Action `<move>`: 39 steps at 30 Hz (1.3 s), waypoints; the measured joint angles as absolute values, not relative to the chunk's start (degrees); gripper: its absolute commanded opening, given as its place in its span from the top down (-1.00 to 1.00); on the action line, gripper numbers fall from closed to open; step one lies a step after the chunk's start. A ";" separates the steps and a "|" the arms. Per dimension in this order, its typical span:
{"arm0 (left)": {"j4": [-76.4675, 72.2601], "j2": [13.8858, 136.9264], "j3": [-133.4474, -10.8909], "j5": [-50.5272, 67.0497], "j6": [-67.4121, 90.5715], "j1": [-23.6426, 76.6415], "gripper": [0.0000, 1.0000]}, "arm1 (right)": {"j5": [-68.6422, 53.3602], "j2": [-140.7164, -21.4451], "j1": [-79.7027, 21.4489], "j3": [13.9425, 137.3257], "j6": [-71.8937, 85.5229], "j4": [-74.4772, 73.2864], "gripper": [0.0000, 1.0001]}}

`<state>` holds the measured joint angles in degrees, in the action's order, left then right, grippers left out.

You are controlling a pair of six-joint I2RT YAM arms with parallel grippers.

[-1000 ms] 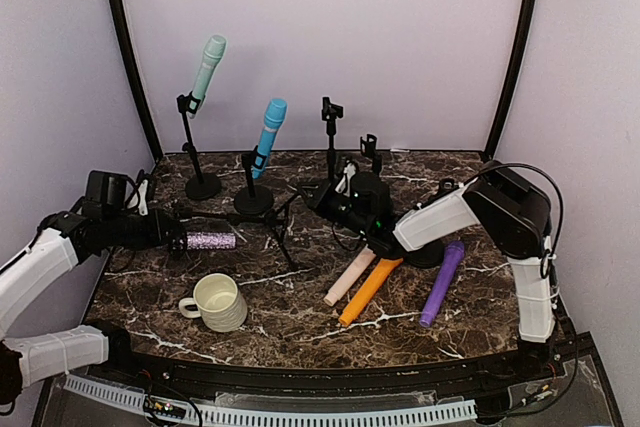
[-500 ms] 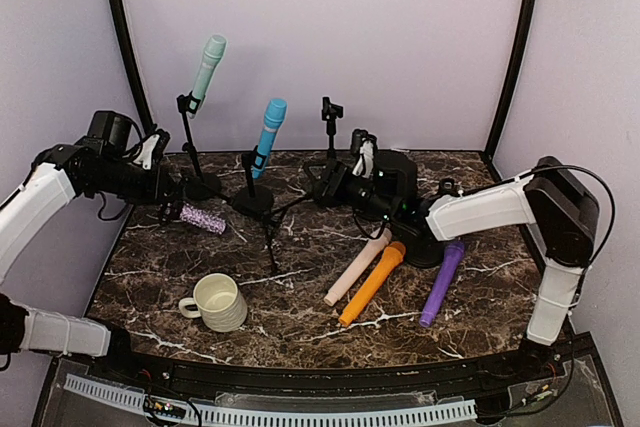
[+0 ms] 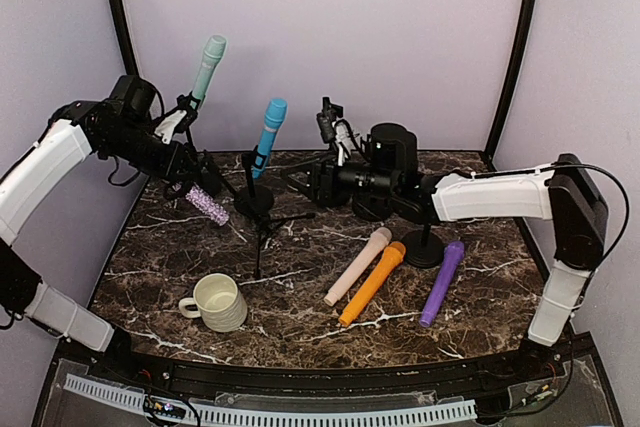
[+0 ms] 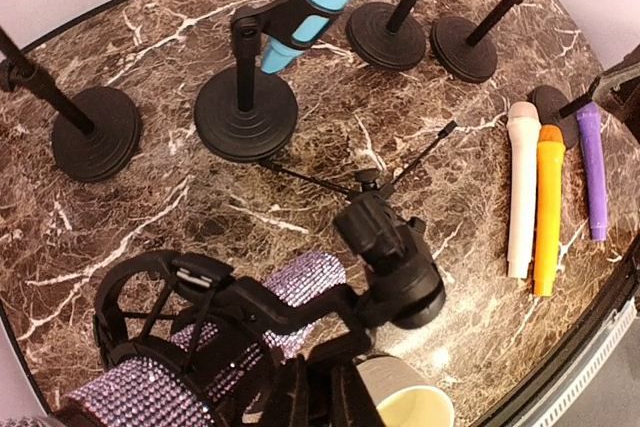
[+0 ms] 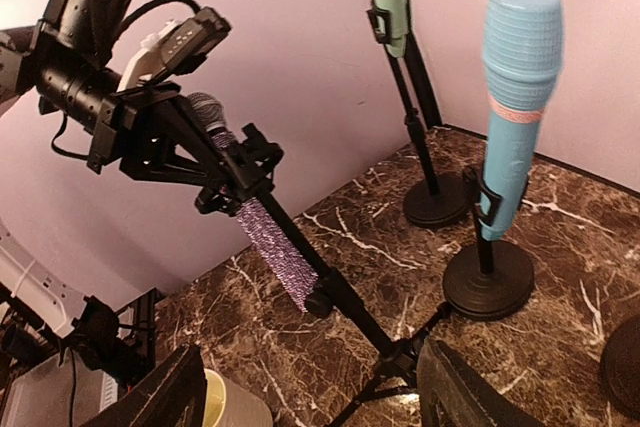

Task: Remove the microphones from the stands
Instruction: Adjust the microphone stand with the microphone at the center of the board.

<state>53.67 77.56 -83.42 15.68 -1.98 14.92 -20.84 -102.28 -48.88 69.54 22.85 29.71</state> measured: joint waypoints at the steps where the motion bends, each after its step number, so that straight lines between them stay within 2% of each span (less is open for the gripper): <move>1: 54.02 78.15 -84.23 15.22 -2.48 15.99 1.00 | -21.98 -102.67 -49.06 70.61 21.98 29.21 -0.45; 13: 53.49 87.26 -94.80 5.74 -7.16 28.36 1.00 | -25.56 -110.13 -52.93 76.79 16.29 25.08 -0.29; 26: 56.27 96.47 -106.17 -2.31 -10.20 38.63 0.99 | -10.09 -110.19 -53.12 73.84 28.05 21.52 -0.35; 33: 57.01 97.82 -107.85 -6.35 -10.87 40.82 0.63 | -6.26 -109.08 -53.12 71.00 30.00 19.53 -0.36; 39: 56.75 97.97 -107.85 -7.51 -11.49 41.80 0.40 | -4.86 -106.17 -53.12 69.69 31.66 19.49 -0.36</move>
